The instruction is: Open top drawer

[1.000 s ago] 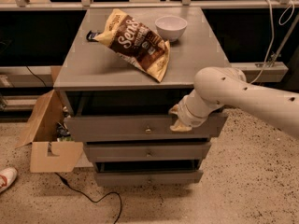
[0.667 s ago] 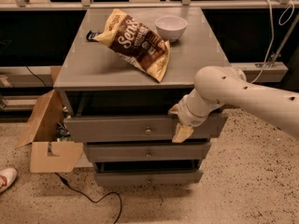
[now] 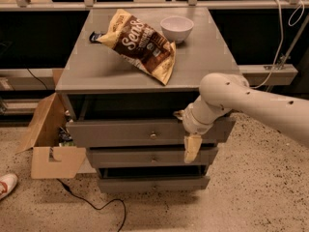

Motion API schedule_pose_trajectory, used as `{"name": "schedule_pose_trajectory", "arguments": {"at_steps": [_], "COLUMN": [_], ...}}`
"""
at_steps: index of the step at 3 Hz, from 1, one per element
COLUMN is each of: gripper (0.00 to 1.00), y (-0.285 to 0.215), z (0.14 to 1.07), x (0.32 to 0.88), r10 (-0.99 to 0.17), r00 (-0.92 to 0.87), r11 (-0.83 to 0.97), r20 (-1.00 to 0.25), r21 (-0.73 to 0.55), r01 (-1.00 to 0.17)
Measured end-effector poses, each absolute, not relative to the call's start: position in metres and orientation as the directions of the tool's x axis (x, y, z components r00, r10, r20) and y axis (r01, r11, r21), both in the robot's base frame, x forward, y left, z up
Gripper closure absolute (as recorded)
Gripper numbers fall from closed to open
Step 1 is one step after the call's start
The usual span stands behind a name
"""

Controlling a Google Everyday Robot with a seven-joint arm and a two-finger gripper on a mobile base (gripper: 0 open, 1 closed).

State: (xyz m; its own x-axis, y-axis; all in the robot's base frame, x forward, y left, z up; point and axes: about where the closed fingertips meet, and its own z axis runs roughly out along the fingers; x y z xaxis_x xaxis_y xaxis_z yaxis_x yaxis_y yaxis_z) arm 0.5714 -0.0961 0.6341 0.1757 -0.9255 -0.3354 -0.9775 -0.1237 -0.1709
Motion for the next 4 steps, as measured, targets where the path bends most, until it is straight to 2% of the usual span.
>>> {"name": "schedule_pose_trajectory", "arguments": {"at_steps": [1, 2, 4], "gripper": [0.0, 0.27, 0.73], "y": [-0.095, -0.095, -0.097], "z": [0.621, 0.627, 0.648], "x": [0.572, 0.569, 0.548], "r10": [-0.925, -0.925, -0.924], "r00": [0.185, 0.189, 0.215], "r11": [-0.145, -0.149, -0.177], "r20": [-0.332, -0.328, -0.315], "r21": [-0.142, -0.143, -0.143], "r01": [-0.979, -0.978, -0.974]}}
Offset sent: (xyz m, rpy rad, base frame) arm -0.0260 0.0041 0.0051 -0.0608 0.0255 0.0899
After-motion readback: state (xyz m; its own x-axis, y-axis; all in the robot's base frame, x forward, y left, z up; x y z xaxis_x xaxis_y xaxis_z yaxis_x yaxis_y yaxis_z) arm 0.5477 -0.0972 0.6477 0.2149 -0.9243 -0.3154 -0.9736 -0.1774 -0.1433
